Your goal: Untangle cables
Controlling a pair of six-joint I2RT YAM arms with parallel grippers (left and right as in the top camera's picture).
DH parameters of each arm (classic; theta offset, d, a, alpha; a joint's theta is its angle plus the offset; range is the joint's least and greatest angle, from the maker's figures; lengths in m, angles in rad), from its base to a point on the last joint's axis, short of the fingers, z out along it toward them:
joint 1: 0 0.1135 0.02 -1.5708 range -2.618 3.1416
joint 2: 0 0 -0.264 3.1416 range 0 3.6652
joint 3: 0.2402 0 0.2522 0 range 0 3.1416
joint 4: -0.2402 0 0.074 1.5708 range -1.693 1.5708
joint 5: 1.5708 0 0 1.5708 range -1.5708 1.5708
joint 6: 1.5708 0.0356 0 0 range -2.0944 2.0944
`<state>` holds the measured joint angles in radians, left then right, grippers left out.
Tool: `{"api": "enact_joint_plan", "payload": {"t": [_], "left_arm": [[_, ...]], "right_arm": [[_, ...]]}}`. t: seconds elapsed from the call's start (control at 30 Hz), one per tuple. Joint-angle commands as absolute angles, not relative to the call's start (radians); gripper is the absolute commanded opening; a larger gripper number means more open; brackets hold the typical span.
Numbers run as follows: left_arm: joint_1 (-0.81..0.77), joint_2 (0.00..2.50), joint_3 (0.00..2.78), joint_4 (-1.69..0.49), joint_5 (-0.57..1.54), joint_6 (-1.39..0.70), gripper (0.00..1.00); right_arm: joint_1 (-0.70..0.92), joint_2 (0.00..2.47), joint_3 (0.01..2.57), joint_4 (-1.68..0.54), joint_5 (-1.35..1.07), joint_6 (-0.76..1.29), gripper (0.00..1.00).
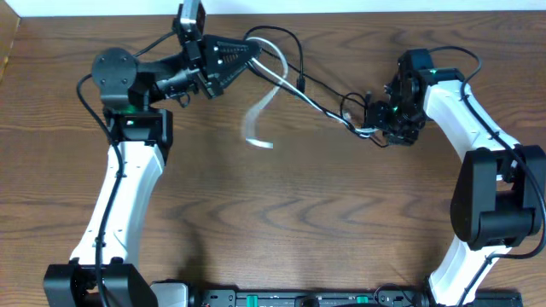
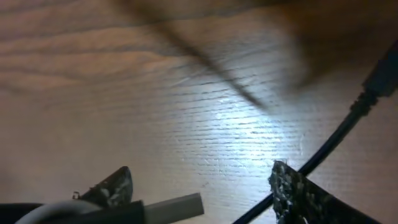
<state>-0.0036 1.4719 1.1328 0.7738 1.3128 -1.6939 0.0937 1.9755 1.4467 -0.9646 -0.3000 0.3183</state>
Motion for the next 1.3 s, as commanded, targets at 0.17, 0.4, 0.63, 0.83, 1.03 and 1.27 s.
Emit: {"api": "enact_joint_plan", "payload": {"t": [0.17, 0.4, 0.63, 0.83, 1.03, 1.27], "left_arm": [[0.023, 1.449, 1.124, 0.467, 1.361, -1.336, 0.07], [0.000, 1.450, 1.123, -0.055, 1.253, -0.907, 0.08], [-0.071, 1.450, 1.123, -0.503, 0.926, -0.630, 0.07], [-0.136, 1.450, 1.123, -0.720, 0.670, -0.598, 0.08], [-0.166, 1.450, 1.123, -0.808, 0.548, -0.566, 0.32], [-0.166, 1.449, 1.123, -0.816, 0.532, -0.527, 0.47]], "right_arm": [[0.078, 1.978, 1.444, -0.966, -0.346, 0.201, 0.61], [0.039, 1.974, 1.444, -0.981, -0.357, 0.178, 0.58], [0.061, 1.964, 1.444, -0.965, -0.389, 0.142, 0.54], [0.060, 1.963, 1.444, -0.952, -0.385, 0.145, 0.56], [0.061, 1.951, 1.446, -0.922, -0.401, 0.159, 0.65], [0.058, 1.897, 1.522, -0.917, -0.294, 0.186, 0.86]]}}
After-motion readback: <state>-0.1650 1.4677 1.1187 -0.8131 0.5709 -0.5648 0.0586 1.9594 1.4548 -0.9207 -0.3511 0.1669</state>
